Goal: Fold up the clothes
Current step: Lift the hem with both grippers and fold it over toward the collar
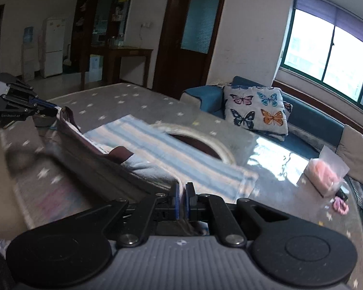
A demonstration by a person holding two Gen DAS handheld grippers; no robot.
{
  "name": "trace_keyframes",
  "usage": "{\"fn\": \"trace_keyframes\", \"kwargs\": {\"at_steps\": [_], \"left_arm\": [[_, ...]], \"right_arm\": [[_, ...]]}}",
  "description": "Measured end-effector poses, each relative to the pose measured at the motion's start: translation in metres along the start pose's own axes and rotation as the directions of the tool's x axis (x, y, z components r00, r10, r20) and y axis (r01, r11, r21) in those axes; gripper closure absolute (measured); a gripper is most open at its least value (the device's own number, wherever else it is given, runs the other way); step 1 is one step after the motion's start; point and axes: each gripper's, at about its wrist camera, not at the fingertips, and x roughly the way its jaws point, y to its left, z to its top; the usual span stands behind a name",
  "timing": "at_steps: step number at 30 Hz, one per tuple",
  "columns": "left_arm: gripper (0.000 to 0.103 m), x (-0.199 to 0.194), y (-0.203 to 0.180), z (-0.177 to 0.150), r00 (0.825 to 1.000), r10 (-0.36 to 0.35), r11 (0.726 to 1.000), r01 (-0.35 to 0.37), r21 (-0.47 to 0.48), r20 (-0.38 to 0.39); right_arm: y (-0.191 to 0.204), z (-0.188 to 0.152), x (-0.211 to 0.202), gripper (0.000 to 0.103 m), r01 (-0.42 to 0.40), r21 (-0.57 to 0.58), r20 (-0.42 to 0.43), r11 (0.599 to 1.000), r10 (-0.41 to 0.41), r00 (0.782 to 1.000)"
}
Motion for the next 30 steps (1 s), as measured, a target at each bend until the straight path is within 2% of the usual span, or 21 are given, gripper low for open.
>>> {"fn": "trace_keyframes", "kwargs": {"at_steps": [8,13,18,25,26,30], "left_arm": [[0.100,0.091,0.035,0.047,0.999,0.000,1.000,0.000,0.002,-0.047],[0.100,0.155,0.049,0.052,0.993,-0.008,1.000,0.007,-0.002,-0.121],[0.100,0.210,0.061,0.042,0.981,-0.034,0.999,0.025,-0.048,-0.192],[0.095,0.248,0.074,0.028,0.965,-0.024,0.992,-0.010,-0.129,-0.260],[0.095,0.250,0.076,0.027,0.965,-0.014,0.990,-0.024,-0.141,-0.263],[0.094,0.242,0.087,0.029,0.970,0.020,0.986,-0.059,-0.157,-0.243]], "right_arm": [[-0.053,0.042,0.080,0.099,0.035,0.057,-0.032,0.998,-0.033,0.999],[-0.077,0.047,0.135,0.099,0.033,0.104,-0.086,0.994,-0.024,0.996],[-0.095,0.041,0.189,0.099,0.042,0.148,-0.146,0.988,-0.020,0.989],[-0.116,0.026,0.233,0.094,0.060,0.270,-0.185,0.961,-0.010,0.983],[-0.117,0.025,0.235,0.091,0.067,0.285,-0.181,0.956,-0.015,0.983],[-0.122,0.031,0.231,0.090,0.095,0.300,-0.147,0.949,-0.053,0.988]]}}
